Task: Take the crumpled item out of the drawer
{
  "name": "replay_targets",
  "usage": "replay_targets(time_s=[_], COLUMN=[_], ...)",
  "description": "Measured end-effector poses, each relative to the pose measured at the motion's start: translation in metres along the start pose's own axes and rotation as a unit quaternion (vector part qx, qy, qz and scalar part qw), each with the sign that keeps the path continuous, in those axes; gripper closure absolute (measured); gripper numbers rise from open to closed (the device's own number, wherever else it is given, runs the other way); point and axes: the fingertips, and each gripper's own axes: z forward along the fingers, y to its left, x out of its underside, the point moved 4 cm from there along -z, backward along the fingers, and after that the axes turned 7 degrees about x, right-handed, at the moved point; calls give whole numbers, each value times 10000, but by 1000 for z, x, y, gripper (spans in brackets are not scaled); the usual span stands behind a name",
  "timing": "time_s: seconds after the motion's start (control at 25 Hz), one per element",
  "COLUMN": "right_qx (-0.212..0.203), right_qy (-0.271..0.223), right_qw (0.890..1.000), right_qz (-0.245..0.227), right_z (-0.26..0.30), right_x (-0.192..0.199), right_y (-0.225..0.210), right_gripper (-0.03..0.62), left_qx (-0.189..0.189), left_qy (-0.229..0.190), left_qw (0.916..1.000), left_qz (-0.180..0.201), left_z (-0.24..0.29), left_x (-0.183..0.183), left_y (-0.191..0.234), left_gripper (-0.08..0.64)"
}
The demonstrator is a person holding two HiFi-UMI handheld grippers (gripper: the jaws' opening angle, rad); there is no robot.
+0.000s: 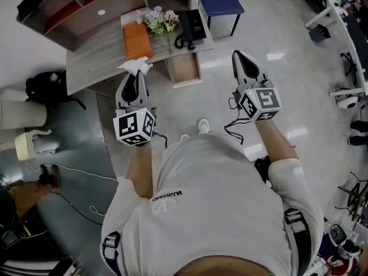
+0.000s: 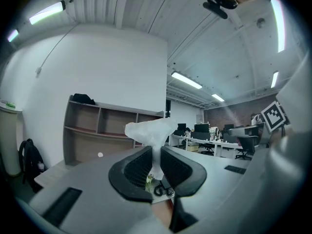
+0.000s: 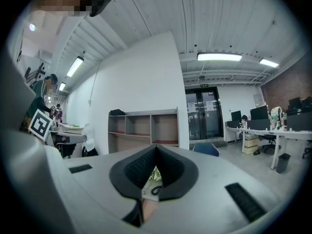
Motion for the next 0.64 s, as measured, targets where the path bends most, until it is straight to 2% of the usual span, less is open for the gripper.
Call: replay_targets(time_s=[0.64], right_qx=[-23], right_qy=[82], right_qw=[10000], right_qz=[44], right_z=[-3], right_x=[7], right_y=[-12], right_gripper=[592], left_qx=[31], left_qy=[123], left_qw=[9999], left_qz=[-24], left_z=[6], left_x=[9], left_y=[-14], left_gripper=[503])
